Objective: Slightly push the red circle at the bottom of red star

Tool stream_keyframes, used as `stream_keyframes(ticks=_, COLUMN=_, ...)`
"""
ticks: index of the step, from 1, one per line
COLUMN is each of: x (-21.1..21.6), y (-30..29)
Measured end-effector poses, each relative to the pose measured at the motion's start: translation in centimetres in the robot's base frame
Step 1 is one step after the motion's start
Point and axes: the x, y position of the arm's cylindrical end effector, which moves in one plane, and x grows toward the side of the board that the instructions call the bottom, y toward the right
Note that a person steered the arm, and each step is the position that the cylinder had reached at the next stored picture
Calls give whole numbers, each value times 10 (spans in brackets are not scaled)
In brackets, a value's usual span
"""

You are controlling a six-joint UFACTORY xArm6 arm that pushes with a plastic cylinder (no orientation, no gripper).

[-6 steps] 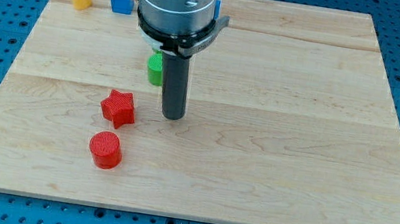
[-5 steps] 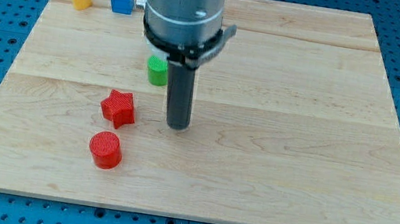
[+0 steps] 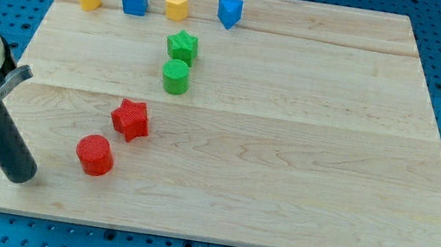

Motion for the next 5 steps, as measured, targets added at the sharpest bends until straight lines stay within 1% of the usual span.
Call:
stream_keyframes(ticks=1, x=0, y=2)
stream_keyframes(ticks=2, x=-29, y=38)
stream_keyframes(ticks=3, x=-43, y=74)
stream_keyframes(ticks=5, x=-65, y=86)
